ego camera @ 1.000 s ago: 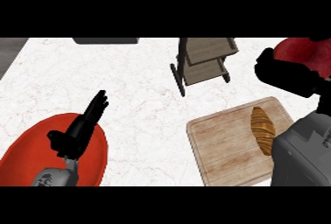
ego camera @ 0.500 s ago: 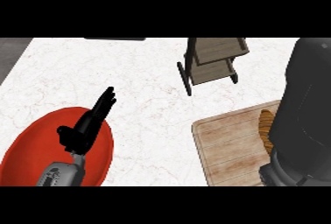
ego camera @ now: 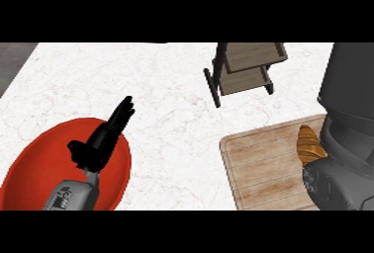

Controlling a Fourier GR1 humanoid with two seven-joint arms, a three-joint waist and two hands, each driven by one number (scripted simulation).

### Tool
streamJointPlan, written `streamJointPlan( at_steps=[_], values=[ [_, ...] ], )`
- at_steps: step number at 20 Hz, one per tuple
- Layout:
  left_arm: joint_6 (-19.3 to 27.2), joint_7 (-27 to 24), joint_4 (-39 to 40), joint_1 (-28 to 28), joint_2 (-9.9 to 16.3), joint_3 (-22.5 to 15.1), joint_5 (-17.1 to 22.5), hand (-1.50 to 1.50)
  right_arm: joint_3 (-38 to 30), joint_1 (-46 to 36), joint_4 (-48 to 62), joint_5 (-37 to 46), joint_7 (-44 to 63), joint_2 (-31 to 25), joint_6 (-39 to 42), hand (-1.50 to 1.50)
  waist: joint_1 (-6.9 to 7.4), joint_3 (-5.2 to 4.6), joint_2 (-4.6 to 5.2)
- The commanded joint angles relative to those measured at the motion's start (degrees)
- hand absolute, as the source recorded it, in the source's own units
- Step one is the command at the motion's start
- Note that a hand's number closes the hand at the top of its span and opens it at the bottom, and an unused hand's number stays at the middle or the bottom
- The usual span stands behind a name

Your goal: Pick the pear from the cutting board and place it in the tiered basket

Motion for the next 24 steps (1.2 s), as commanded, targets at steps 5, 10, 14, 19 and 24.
streamJointPlan(
  at_steps=[5,10,14,19,24],
  values=[
    [1.3,0.7,0.1,0.0,-1.5,-1.1,-1.4,0.0,-7.8,-8.3,19.6,0.8,6.7,-4.0,-11.5,1.5,1.15,-0.08,0.66],
    [-1.0,2.1,1.8,-3.2,-0.2,0.7,0.6,0.0,-11.7,-8.7,25.6,-1.3,4.4,-3.9,-21.1,1.5,0.71,-0.06,0.83],
    [-0.9,1.8,0.8,-2.0,0.4,0.7,0.0,0.0,-14.5,-7.4,27.8,-2.3,3.9,-2.2,-29.5,1.5,1.07,-0.04,0.84],
    [-1.1,0.9,0.4,-1.2,0.0,0.5,0.2,0.0,-23.5,-9.8,26.2,-6.7,9.4,-2.7,-33.6,-1.5,1.68,-0.05,0.82],
    [0.9,1.4,0.9,-1.5,-1.7,-0.4,-1.2,0.0,-26.1,-10.9,27.5,-7.5,5.7,-2.8,-41.2,-1.5,0.64,-0.04,0.55]
  ],
)
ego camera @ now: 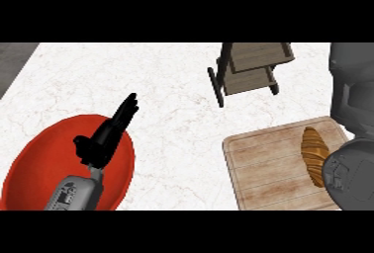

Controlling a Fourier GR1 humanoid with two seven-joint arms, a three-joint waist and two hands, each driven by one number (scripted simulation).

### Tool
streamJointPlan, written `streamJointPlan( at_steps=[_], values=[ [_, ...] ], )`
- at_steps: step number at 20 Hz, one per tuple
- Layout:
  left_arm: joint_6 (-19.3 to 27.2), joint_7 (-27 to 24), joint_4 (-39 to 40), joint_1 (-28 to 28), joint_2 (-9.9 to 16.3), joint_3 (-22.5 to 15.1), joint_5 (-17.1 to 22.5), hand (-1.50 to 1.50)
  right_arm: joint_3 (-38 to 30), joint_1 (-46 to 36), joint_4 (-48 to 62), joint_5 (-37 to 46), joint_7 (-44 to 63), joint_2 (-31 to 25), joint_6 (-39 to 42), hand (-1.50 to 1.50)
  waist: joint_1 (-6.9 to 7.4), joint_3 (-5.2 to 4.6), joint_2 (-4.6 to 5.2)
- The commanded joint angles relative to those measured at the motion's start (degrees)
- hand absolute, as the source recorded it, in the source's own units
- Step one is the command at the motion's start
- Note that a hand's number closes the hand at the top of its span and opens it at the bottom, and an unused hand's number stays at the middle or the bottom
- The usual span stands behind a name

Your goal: Pick the pear from the cutting board and place it in the tiered basket

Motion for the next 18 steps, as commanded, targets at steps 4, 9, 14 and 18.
streamJointPlan(
  at_steps=[4,9,14,18],
  values=[
    [-0.9,-0.5,2.0,0.5,1.3,2.1,1.0,0.0,0.8,-1.2,1.5,6.0,6.7,-0.4,-15.8,-1.5,-1.1,-0.15,-0.21],
    [1.4,0.6,0.4,2.2,-0.4,0.3,-0.6,0.0,5.6,-0.5,-2.1,21.2,13.6,-1.4,-15.8,-1.5,-2.75,-0.24,-1.16],
    [1.2,0.4,0.1,3.1,0.7,2.2,0.5,0.0,7.7,-0.1,-10.7,30.3,14.1,-3.2,-13.3,-1.5,-4.52,-0.1,-1.9],
    [1.7,-0.4,-1.1,5.5,1.3,2.1,-0.3,0.0,9.9,-0.9,-23.2,33.8,12.9,2.1,-9.1,-1.5,-5.54,-0.01,-2.78]
  ],
)
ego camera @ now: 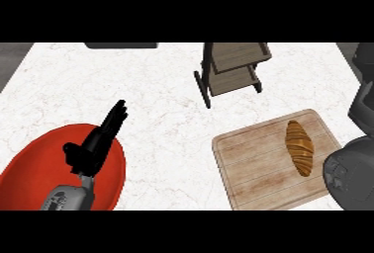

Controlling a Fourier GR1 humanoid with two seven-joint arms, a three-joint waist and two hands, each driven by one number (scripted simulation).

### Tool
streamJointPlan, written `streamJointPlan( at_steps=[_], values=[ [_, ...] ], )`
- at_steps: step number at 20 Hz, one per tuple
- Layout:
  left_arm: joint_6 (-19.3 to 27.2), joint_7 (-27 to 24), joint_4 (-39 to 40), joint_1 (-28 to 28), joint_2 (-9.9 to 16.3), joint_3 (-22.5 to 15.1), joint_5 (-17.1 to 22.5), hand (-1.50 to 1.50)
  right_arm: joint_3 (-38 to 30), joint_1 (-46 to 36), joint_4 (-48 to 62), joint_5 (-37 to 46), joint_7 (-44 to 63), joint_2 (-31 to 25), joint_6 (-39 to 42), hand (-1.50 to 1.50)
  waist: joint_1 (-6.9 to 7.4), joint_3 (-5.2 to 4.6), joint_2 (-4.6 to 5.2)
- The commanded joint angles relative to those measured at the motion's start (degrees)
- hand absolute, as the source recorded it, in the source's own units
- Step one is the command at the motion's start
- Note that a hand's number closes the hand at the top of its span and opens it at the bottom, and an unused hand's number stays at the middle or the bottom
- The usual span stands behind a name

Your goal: Pick the pear from the cutting board and place it in the tiered basket

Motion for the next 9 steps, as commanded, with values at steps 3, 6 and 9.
streamJointPlan(
  at_steps=[3,6,9],
  values=[
    [-1.9,-1.0,0.8,2.3,2.4,2.6,1.7,0.0,3.7,-2.9,-17.0,5.9,6.7,3.9,7.4,-1.5,-1.49,-0.06,-0.7],
    [-0.3,0.3,0.7,1.7,0.3,1.8,1.4,0.0,5.2,-0.3,-25.8,6.1,5.1,7.2,14.6,-1.5,-1.92,-0.01,-0.93],
    [-0.3,-0.5,0.4,3.8,0.8,1.2,0.5,0.0,6.5,0.5,-33.3,5.2,2.7,7.3,21.0,-1.5,-2.08,0.03,-1.48]
  ],
)
